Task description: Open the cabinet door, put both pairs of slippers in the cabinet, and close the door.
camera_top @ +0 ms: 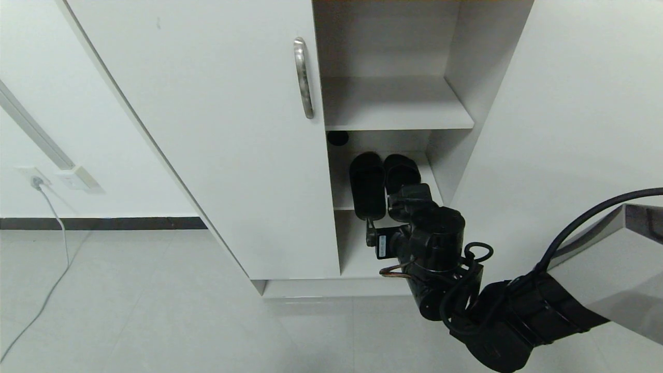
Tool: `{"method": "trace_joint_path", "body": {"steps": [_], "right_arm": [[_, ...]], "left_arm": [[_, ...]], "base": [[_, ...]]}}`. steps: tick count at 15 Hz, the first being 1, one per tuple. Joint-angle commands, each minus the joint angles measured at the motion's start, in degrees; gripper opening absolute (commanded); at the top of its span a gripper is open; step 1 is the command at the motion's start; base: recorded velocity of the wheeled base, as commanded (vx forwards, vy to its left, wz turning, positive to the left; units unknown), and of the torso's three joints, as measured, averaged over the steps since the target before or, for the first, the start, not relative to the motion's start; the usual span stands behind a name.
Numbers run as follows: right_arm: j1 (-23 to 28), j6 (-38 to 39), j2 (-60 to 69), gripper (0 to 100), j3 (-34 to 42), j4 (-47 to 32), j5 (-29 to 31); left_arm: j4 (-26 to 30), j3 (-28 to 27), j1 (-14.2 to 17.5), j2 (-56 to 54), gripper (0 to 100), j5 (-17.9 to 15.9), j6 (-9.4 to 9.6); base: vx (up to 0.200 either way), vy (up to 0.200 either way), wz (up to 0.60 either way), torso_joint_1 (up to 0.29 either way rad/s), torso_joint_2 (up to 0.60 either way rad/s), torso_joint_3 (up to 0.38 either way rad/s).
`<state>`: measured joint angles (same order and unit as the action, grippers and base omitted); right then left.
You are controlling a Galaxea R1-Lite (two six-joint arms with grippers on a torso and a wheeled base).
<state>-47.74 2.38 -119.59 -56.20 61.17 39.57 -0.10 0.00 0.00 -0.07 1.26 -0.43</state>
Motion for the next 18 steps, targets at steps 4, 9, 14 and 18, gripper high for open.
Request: {"method": "trace_joint_path", "body": {"steps": [4,9,14,18], "right_arm": [[0.0,-0.1,-0.7,100,-0.1,0.0,0.0],[0.1,-0.1,-1.3,100,0.1,0.0,0.1],[0.2,0.0,-0.9,100,1.6,0.1,-0.2],[0.2,0.0,-0.9,100,1.7,1.0,-0.5]], "left_arm": [[0.0,0.0,0.0,0.1,0,-0.3,-0.01],[0.0,0.0,0.0,0.1,0,-0.3,-0.01],[-0.1,0.0,0.0,0.1,0,-0.2,-0.1],[-0.1,0.0,0.0,0.1,0,-0.2,-0.28]], "base": [[0.0,0.0,0.0,0.002,0.0,0.182],[0.0,0.0,0.0,0.001,0.0,0.2],[0.0,0.0,0.0,0.001,0.0,0.158],[0.0,0.0,0.0,0.0,0.0,0.0]]}}
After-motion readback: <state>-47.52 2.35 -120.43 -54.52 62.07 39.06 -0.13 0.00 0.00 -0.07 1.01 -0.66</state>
